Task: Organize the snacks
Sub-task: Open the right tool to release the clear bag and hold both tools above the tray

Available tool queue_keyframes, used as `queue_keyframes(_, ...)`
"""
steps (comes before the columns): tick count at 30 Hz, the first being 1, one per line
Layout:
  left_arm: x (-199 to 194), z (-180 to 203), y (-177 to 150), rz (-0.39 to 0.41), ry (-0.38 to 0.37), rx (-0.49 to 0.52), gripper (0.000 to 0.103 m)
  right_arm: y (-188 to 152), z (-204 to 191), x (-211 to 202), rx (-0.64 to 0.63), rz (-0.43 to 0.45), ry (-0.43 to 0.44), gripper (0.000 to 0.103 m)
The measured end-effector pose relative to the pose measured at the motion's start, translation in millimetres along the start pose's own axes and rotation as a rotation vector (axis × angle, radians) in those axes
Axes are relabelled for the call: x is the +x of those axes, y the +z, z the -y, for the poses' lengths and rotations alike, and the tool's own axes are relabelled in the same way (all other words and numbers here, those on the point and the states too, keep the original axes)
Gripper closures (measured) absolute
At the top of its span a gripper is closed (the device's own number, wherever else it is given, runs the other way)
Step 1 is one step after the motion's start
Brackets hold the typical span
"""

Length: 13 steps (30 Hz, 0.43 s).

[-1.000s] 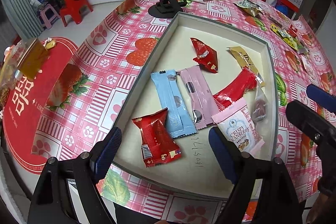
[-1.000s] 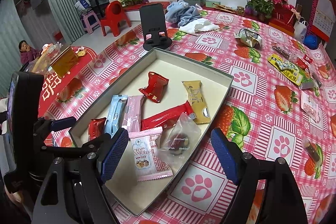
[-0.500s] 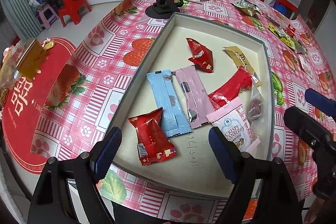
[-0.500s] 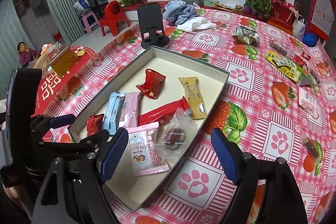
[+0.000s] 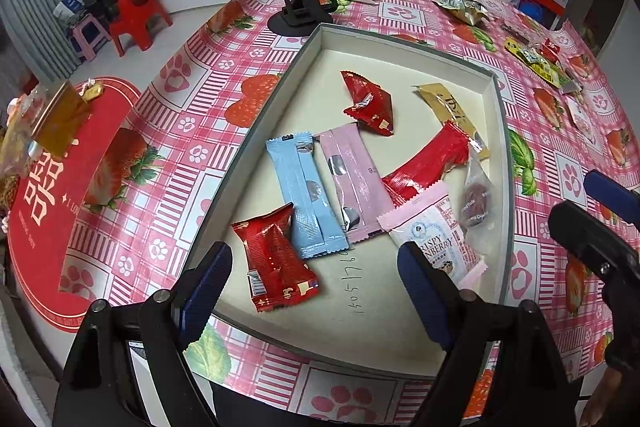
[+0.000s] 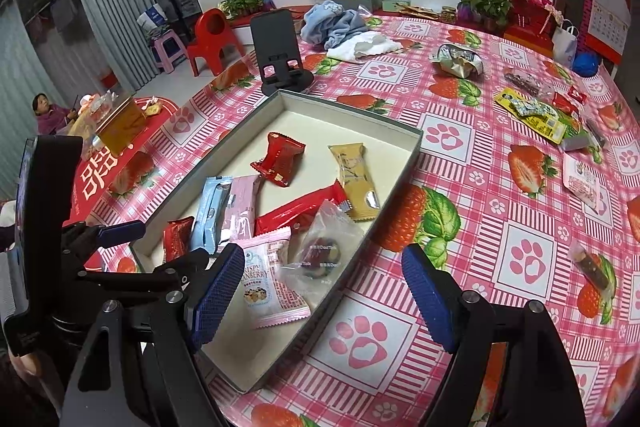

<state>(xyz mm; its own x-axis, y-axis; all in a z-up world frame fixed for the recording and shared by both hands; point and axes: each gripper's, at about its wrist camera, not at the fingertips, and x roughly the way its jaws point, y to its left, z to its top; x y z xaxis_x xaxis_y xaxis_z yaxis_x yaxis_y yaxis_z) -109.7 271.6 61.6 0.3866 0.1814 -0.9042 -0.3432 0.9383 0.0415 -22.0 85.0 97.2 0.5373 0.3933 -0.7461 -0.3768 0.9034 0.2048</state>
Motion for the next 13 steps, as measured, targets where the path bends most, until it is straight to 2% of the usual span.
queue_keyframes(6, -8, 13, -1, 0.026, 0.018, 0.023, 0.016, -11, 23, -5, 0.047, 0.004, -0.002, 0.021)
queue_keyframes(13, -27, 63, -6, 0.047, -0.037, 0.125, 0.016, -43, 80, -14, 0.157, -0.001, -0.063, 0.021)
